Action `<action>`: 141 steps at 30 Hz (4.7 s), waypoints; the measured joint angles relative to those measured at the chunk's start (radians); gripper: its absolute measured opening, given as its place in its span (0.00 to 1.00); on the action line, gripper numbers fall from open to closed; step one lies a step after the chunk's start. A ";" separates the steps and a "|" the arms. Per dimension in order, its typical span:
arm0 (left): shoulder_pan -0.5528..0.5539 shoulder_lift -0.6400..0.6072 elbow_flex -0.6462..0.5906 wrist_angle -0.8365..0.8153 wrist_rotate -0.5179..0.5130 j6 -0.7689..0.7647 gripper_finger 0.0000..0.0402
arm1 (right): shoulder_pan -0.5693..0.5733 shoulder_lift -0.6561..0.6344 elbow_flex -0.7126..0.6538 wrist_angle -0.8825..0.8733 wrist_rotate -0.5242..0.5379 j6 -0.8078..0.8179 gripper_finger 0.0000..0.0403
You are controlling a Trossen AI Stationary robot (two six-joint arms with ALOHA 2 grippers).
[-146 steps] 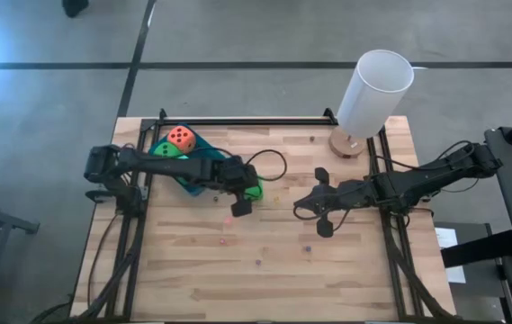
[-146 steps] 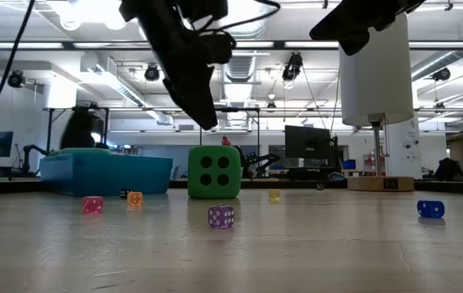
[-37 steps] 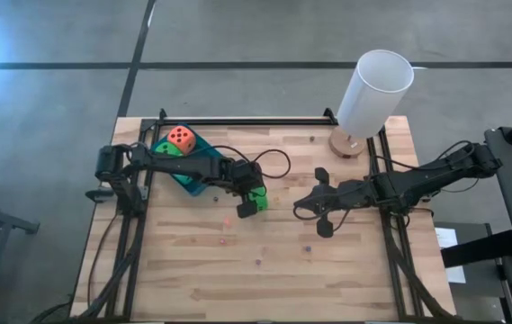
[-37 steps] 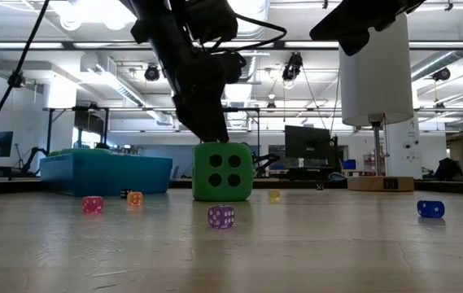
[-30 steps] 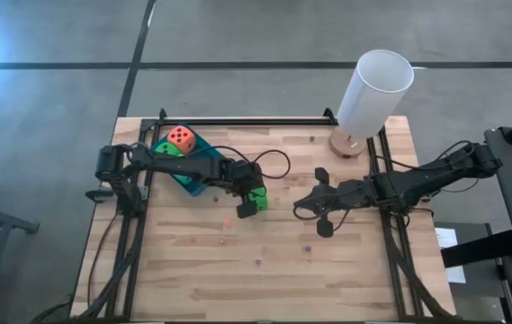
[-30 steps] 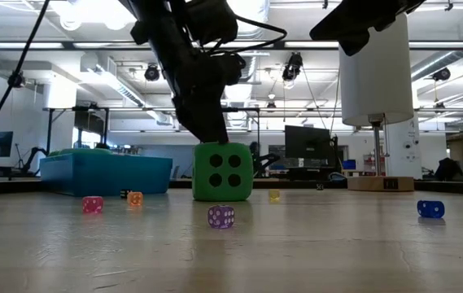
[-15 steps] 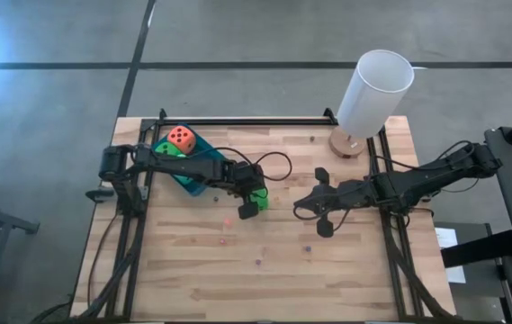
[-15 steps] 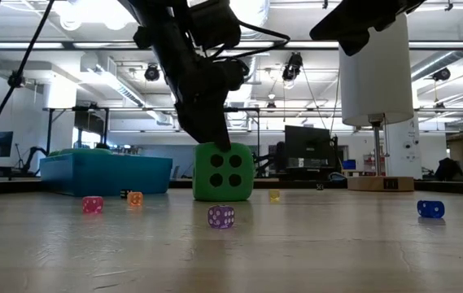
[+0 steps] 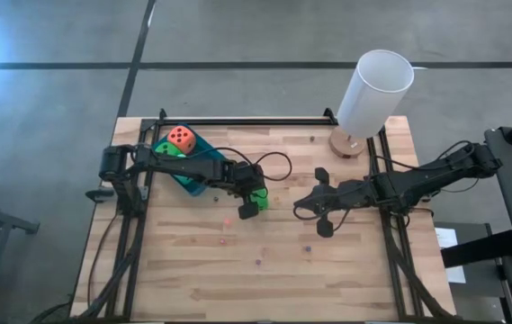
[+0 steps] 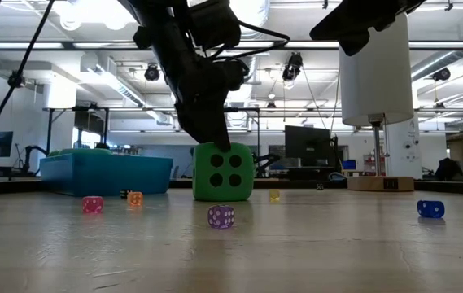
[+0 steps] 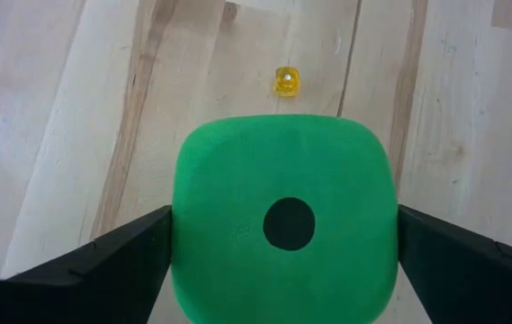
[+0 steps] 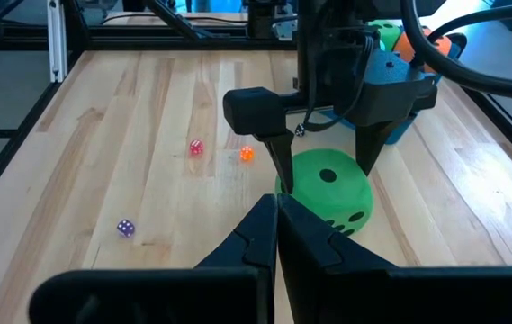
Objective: Pick & Place Dice
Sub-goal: Put the big green dice into the blue bin
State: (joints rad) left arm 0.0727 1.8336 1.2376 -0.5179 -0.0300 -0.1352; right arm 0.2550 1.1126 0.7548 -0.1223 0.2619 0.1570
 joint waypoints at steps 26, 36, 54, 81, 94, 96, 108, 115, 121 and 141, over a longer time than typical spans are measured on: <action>0.000 0.001 -0.001 -0.001 -0.008 0.004 0.96 | 0.000 0.000 0.000 0.000 0.000 0.000 0.02; 0.000 0.001 -0.001 -0.001 -0.014 0.004 0.89 | 0.000 0.000 0.000 0.000 0.000 0.000 0.02; 0.000 0.001 -0.001 -0.002 -0.014 0.005 0.89 | 0.000 0.000 0.000 0.000 0.000 0.000 0.02; 0.001 -0.024 0.004 -0.037 -0.037 0.005 0.87 | 0.000 0.000 0.000 0.000 0.000 0.000 0.02; 0.001 -0.035 0.005 -0.037 -0.036 0.004 0.87 | 0.000 0.000 0.000 0.000 0.000 0.000 0.02; 0.001 -0.035 0.005 -0.037 -0.035 0.004 0.87 | 0.000 0.000 0.000 0.000 0.000 0.000 0.02; 0.001 -0.036 0.005 -0.035 -0.032 0.004 0.87 | 0.000 0.000 0.000 0.000 0.000 0.000 0.02; 0.000 -0.037 0.005 -0.032 -0.029 -0.014 0.87 | 0.000 0.000 0.000 0.000 0.000 0.000 0.02; 0.000 -0.037 0.005 -0.032 -0.029 -0.023 0.87 | 0.000 0.000 0.000 0.000 0.000 0.000 0.02; 0.000 -0.037 0.001 -0.032 -0.030 -0.041 0.86 | 0.000 0.000 0.000 0.000 0.000 0.000 0.02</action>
State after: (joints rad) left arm 0.0727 1.7962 1.2385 -0.5503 -0.0601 -0.1764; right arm 0.2550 1.1126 0.7551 -0.1219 0.2616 0.1570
